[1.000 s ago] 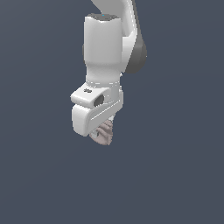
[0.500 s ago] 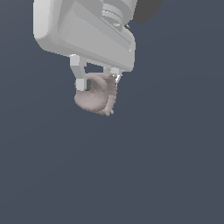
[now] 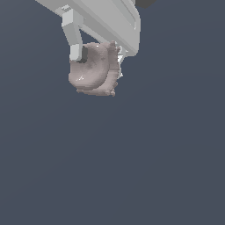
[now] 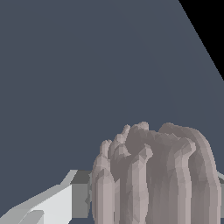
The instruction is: Pick up the object and move it to a goal position.
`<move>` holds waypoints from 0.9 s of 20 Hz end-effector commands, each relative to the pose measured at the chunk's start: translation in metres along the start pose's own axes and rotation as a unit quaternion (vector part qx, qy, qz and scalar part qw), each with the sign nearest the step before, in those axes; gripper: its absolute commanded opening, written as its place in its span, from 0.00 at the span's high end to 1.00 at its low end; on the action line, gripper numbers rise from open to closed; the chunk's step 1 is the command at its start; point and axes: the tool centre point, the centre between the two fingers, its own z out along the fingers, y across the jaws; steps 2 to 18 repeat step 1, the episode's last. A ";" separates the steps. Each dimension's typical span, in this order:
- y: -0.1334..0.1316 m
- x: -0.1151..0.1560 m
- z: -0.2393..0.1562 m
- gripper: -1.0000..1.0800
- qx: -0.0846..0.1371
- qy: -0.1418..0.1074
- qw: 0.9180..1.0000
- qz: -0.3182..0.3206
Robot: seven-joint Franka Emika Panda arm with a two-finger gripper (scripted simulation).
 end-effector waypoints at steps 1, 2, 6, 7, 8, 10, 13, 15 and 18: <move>-0.002 -0.001 0.003 1.00 0.002 -0.002 1.000 -0.001; -0.002 -0.001 0.003 1.00 0.002 -0.002 1.000 -0.001; -0.002 -0.001 0.003 1.00 0.002 -0.002 1.000 -0.001; -0.002 -0.001 0.003 1.00 0.002 -0.002 1.000 -0.001; -0.002 -0.001 0.003 1.00 0.002 -0.002 1.000 -0.001; -0.002 -0.001 0.003 1.00 0.002 -0.002 1.000 -0.001; -0.002 -0.001 0.003 1.00 0.002 -0.002 1.000 -0.001; -0.002 -0.001 0.003 1.00 0.002 -0.002 1.000 -0.001; -0.002 -0.001 0.003 1.00 0.002 -0.002 1.000 -0.001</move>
